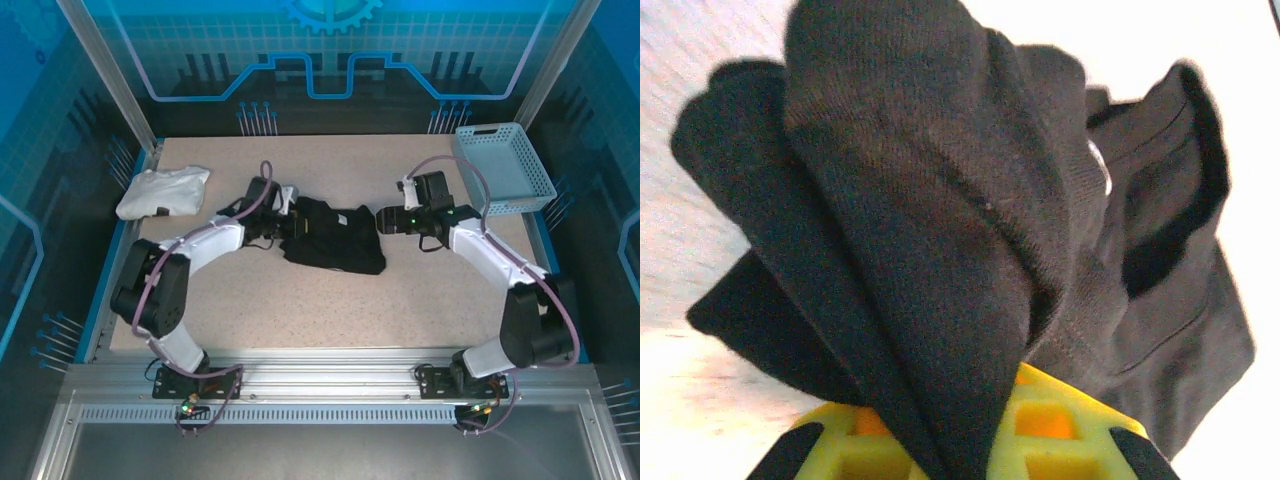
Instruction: Fold the inside-out t-shirt
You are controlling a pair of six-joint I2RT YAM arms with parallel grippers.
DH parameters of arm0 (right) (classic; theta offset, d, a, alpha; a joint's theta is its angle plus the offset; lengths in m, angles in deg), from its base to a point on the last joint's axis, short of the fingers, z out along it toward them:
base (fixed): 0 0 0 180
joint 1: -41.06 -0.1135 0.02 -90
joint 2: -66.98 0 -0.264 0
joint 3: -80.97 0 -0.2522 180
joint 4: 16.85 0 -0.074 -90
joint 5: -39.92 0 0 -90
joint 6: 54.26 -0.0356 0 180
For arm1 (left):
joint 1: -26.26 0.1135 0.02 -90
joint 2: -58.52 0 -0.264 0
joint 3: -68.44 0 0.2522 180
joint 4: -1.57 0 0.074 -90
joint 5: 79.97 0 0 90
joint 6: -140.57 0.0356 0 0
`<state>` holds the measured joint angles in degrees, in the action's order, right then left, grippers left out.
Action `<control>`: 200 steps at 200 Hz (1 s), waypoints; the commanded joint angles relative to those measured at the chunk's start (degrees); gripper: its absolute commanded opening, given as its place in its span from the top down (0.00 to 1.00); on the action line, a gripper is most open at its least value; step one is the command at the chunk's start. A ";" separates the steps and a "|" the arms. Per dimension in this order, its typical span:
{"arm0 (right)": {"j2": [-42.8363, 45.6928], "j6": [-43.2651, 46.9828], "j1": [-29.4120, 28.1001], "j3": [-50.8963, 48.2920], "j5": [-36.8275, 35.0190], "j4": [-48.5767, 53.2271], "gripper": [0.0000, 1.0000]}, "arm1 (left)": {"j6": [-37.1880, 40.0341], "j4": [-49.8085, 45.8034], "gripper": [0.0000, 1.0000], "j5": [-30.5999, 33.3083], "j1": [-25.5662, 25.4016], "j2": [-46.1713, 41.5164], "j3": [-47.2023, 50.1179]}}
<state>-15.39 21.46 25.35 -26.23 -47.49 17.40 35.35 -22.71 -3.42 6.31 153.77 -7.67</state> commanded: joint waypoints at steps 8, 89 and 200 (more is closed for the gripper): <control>5.78 -0.39 -0.79 -3.79 1.35 -5.77 0.20 | 13.87 -15.44 1.00 14.75 1.58 -5.23 -9.12; 10.28 -1.69 -2.31 -7.71 0.91 -8.70 0.20 | 36.64 -22.84 1.00 26.84 12.72 -4.90 -29.21; 7.65 -1.89 -2.30 -7.90 0.49 -9.36 0.20 | 40.46 -23.81 1.00 18.28 33.22 2.76 -42.17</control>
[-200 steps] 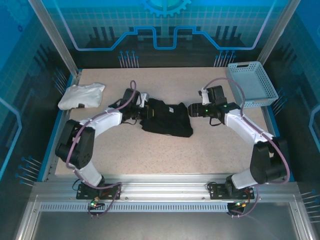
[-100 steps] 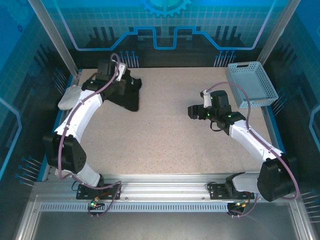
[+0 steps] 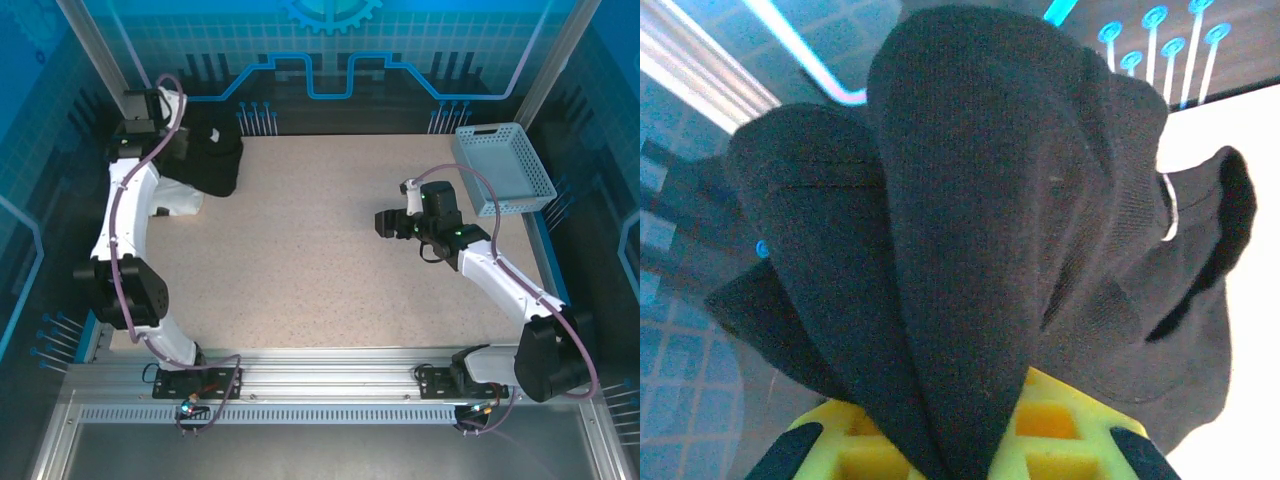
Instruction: Fold the inside-out t-shirt
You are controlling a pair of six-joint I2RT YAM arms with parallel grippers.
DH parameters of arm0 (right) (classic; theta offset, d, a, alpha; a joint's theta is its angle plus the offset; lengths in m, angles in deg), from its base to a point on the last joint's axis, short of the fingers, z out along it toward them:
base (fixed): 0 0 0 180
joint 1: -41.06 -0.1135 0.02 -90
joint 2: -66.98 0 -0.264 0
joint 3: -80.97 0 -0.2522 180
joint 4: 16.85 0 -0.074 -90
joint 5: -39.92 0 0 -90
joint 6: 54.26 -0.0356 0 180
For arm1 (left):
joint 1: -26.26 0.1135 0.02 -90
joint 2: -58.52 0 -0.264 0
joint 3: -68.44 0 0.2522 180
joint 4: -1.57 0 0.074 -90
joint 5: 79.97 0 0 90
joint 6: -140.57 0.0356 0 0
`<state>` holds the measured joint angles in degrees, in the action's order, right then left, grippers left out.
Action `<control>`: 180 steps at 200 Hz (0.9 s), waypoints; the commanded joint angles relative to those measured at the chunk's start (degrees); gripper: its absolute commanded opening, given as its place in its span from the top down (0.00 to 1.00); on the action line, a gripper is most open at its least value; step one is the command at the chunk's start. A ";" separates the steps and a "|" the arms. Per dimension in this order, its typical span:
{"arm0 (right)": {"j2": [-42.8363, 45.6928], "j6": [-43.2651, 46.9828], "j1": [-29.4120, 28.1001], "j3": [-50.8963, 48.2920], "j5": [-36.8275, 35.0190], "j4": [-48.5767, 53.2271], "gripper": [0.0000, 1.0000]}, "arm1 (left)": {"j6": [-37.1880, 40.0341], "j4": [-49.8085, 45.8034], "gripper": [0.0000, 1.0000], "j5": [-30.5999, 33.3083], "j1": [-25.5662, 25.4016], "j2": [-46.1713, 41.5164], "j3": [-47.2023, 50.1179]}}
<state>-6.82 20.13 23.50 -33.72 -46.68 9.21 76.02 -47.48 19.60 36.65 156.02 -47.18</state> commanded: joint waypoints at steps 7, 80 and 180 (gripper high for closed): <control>-1.13 -0.56 -0.45 -0.32 -0.41 -1.09 0.20 | -0.23 1.41 1.00 -5.58 3.96 1.08 -2.48; -3.18 -0.25 -0.70 0.86 -1.18 0.12 0.20 | -0.03 12.40 0.99 3.94 11.64 18.55 -3.48; -4.46 1.02 -2.28 3.90 -6.22 4.05 0.20 | -7.49 3.99 0.17 22.32 13.69 30.00 -18.40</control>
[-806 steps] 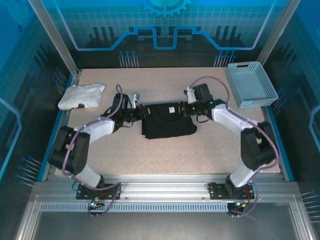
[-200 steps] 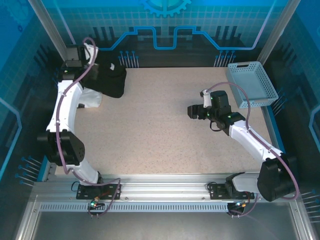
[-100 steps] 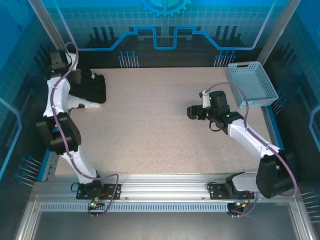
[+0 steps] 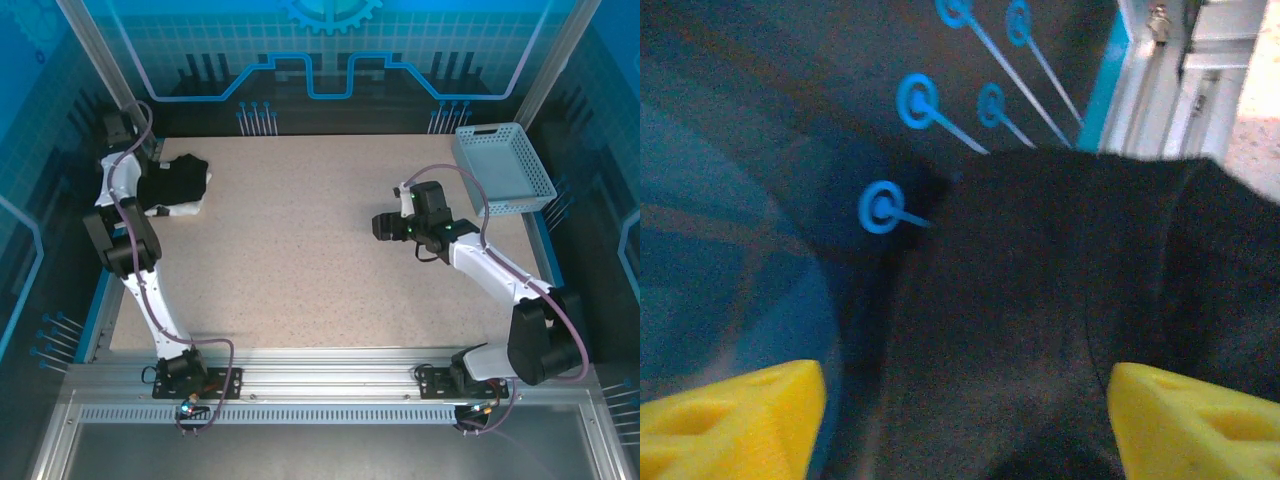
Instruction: Fold the inside-out t-shirt
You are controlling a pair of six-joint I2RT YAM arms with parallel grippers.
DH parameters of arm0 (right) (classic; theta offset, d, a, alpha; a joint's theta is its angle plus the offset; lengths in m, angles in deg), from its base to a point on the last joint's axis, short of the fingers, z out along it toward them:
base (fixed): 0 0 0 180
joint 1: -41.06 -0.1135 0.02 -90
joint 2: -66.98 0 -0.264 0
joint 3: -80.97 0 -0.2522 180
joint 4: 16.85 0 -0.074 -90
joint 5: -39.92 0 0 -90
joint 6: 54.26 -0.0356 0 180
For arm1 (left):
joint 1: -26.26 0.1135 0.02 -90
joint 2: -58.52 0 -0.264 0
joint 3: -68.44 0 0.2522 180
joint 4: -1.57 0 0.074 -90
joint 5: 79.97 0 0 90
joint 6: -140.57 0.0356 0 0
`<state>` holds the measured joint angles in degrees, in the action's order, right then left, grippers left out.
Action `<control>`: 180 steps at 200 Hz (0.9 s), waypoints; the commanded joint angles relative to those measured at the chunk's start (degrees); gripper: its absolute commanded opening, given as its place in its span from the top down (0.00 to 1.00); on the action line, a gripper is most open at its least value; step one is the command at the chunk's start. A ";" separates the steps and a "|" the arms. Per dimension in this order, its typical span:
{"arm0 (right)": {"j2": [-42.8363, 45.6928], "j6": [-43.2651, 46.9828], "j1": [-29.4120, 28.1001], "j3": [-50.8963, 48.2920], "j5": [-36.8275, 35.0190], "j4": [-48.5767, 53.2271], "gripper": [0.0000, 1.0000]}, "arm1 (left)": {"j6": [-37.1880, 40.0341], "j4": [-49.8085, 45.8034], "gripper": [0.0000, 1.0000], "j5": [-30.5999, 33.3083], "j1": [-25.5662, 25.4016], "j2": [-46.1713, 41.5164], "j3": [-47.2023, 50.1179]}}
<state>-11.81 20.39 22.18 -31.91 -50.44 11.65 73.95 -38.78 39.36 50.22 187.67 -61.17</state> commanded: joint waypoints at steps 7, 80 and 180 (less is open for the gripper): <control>0.74 0.76 -1.07 2.11 -2.90 1.68 0.20 | -7.67 -6.36 0.16 1.40 0.06 -2.59 -4.87; 7.01 3.20 -3.40 4.38 -10.89 4.25 0.14 | -31.81 -0.27 0.01 -20.66 -5.00 -30.04 19.95; 16.68 3.61 -1.11 -2.01 -36.84 5.26 0.00 | -47.99 32.46 0.01 -20.42 -7.35 -78.64 83.88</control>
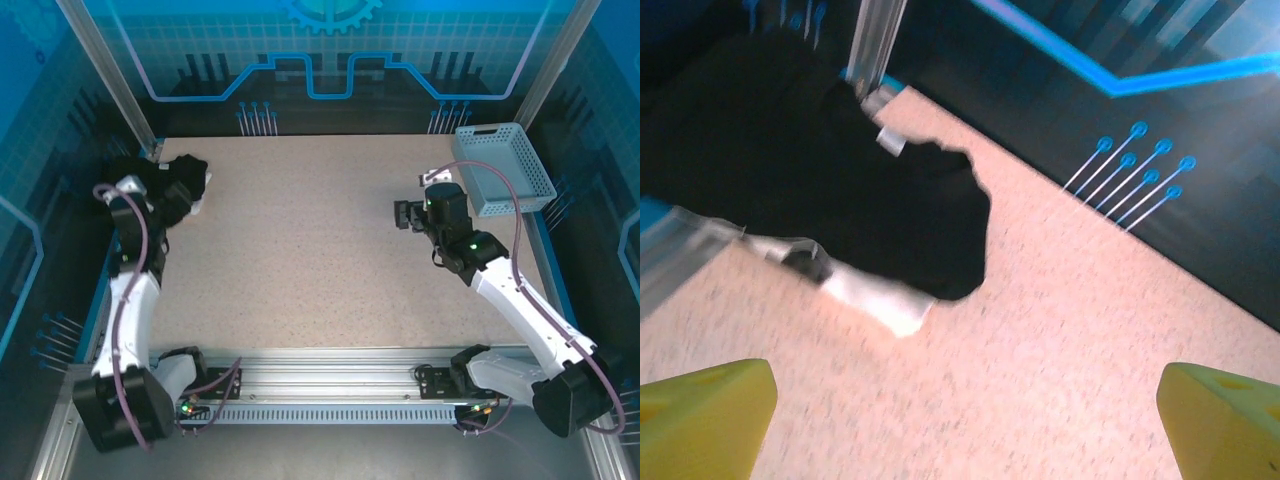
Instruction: Fold the inside-out t-shirt
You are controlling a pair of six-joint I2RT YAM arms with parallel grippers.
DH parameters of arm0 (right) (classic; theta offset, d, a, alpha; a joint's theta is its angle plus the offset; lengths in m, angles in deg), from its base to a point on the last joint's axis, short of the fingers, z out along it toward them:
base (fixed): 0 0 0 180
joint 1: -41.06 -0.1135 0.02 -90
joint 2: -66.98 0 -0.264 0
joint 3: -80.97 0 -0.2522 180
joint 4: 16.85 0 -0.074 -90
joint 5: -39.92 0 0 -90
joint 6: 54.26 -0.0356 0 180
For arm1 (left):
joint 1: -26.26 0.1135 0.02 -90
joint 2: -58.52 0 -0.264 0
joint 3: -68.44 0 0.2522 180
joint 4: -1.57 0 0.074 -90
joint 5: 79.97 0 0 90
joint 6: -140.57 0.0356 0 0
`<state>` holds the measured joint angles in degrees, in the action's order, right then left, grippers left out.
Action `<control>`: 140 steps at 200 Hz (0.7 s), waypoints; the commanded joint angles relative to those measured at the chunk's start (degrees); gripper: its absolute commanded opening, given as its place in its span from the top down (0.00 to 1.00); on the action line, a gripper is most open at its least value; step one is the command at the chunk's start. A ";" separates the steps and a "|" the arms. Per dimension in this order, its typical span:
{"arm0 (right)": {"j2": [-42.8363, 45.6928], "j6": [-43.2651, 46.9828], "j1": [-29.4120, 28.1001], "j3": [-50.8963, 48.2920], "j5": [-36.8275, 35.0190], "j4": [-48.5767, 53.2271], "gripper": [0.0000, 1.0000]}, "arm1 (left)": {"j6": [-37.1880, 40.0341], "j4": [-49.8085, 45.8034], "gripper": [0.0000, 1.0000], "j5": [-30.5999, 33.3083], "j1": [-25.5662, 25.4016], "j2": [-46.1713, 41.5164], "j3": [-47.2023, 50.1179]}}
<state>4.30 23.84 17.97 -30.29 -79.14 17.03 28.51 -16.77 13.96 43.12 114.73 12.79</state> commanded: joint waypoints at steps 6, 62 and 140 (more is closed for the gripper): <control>0.71 0.59 4.10 -5.00 -8.00 -1.67 0.00 | -2.86 12.59 0.01 5.70 -0.25 -6.82 12.87; -4.26 7.76 11.67 -24.60 -0.65 -33.26 0.00 | 4.40 26.78 0.01 1.87 -1.05 -0.10 21.14; -15.14 10.61 14.55 -28.85 7.30 -52.66 0.00 | 14.64 44.92 0.01 2.75 -9.21 18.98 22.12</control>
<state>-9.53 32.87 31.39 -58.60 -75.53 -25.02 40.14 20.30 17.28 34.42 130.16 35.35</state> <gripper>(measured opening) 0.999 0.989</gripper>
